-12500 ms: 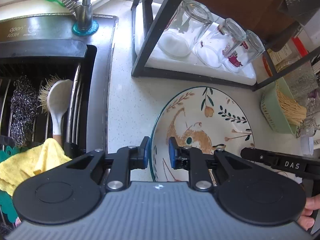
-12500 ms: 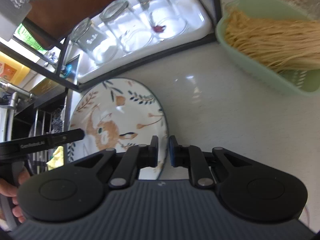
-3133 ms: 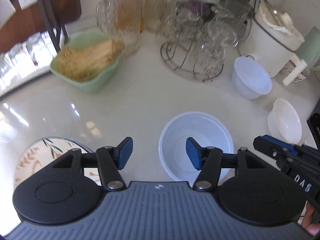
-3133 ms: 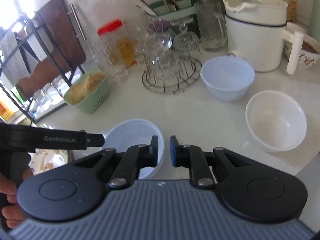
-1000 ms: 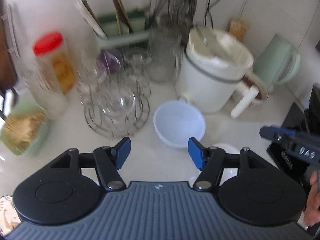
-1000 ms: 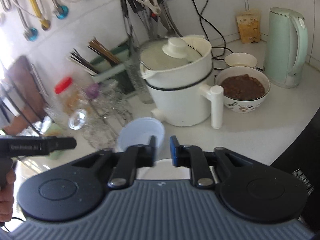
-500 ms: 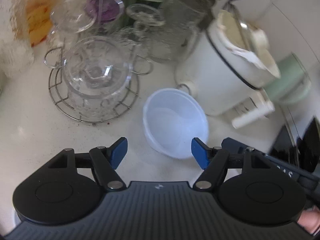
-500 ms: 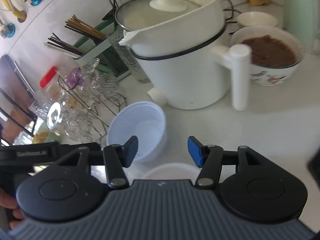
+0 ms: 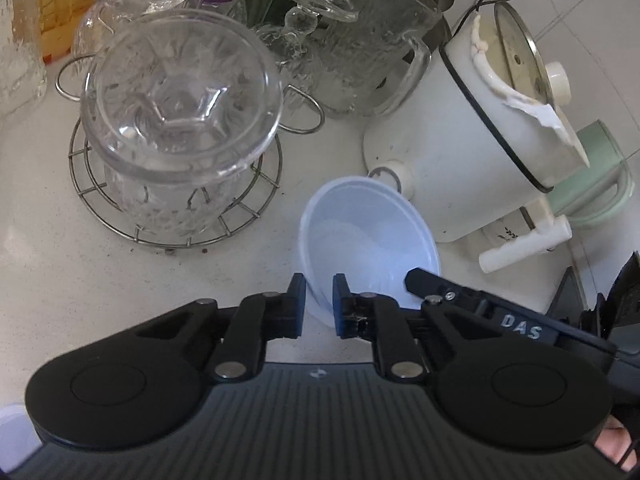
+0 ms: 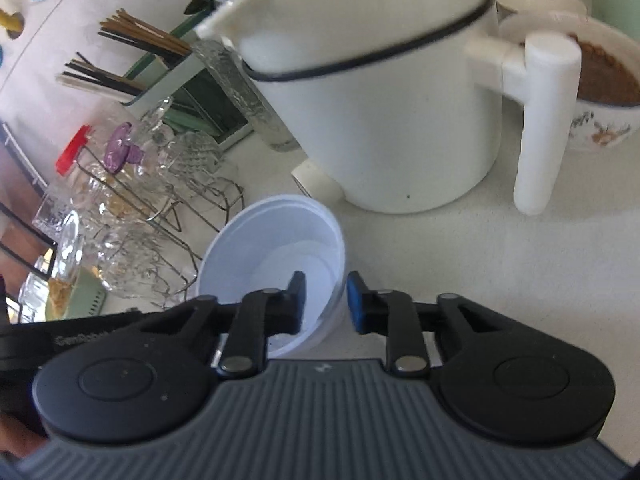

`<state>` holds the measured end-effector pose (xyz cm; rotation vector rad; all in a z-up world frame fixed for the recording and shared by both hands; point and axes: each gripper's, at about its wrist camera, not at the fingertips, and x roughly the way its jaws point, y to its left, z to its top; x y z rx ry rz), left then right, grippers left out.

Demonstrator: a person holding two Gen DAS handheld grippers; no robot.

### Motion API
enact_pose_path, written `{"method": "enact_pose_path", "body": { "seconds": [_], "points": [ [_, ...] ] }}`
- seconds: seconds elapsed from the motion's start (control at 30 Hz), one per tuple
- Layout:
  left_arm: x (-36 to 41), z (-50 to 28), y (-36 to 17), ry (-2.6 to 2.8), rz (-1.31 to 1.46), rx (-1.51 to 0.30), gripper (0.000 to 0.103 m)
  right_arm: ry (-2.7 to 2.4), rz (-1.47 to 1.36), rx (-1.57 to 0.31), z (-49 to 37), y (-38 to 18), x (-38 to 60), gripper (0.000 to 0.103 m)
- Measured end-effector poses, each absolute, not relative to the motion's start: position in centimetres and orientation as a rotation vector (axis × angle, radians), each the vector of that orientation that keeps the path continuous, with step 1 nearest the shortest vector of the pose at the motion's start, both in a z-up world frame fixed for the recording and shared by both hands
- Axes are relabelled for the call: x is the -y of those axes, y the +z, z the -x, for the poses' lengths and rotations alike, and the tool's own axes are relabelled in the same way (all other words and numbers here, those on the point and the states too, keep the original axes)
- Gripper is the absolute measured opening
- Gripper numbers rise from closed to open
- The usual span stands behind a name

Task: Organize plates and bowls
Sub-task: 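Carry the held bowl with the left tool over the first bowl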

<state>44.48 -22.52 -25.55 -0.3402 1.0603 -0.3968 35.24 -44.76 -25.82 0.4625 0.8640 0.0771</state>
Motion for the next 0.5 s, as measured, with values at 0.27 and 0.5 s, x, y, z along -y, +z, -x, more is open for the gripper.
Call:
{"method": "enact_pose_path", "body": {
  "seconds": [0.27,0.5],
  "points": [
    [21.7,-43.9,-24.1,-0.398,0.350,-1.037,0.016,0.077,-0.439,-0.835,-34.8,-24.8,44.5,0.018],
    [21.2,-42.9,-21.6,-0.401,0.351,-1.022,0.016,0.099,-0.400,-0.811,-34.1,-22.2,44.1,0.018]
  ]
}}
